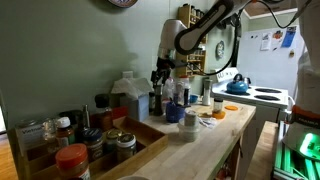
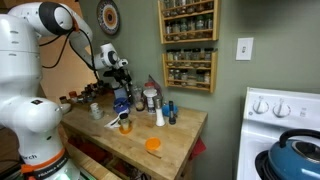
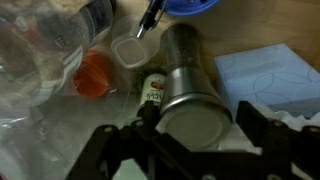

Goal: Move the bottle of black pepper to the right

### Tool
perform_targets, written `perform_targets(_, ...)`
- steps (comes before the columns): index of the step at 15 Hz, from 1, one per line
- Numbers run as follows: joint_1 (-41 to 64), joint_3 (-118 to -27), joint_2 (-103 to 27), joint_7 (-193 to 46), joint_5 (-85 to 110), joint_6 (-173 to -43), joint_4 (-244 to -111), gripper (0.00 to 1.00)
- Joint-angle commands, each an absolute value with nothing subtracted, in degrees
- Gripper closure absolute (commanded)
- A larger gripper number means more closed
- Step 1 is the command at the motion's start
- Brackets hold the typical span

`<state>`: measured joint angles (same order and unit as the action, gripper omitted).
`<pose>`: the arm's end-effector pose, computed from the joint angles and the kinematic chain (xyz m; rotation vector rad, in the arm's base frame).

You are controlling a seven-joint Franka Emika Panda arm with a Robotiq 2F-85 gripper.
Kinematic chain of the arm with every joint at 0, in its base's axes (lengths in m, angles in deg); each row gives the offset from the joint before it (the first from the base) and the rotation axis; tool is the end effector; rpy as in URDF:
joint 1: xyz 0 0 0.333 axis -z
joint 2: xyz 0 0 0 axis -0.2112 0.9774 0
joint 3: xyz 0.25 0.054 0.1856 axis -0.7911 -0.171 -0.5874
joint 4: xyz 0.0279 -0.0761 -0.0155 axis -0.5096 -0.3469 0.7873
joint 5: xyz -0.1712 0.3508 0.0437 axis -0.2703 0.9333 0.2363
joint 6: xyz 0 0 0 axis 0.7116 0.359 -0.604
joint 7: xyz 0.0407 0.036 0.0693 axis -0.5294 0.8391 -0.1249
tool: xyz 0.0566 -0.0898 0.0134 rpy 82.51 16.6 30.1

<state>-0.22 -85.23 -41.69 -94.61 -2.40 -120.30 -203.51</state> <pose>0.5655 0.2192 0.3583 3.0378 0.2371 0.5030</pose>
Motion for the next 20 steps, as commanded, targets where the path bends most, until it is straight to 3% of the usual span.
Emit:
perform_targets(1, -2.06, -83.68, -40.35, -95.06, -2.73, -118.26, -202.44, 0.32)
perform_targets(2, -2.28, -83.43, -40.16, -95.59, -3.0, -118.41, -202.32, 0.27)
perform_targets(3, -2.48, -83.16, -40.01, -96.18, -3.28, -118.6, -202.19, 0.3)
perform_targets(4, -2.69, -82.82, -39.94, -96.94, -3.59, -118.94, -202.09, 0.53)
perform_targets(5, -2.82, -82.53, -40.01, -97.47, -3.64, -119.17, -201.99, 0.55)
perform_targets(15, 2.28, -83.49, -50.53, -85.54, 10.03, -118.63, -205.48, 0.55)
perform_targets(20, 4.0, -83.34, -62.66, -71.26, 16.08, -117.08, -211.3, 0.55)
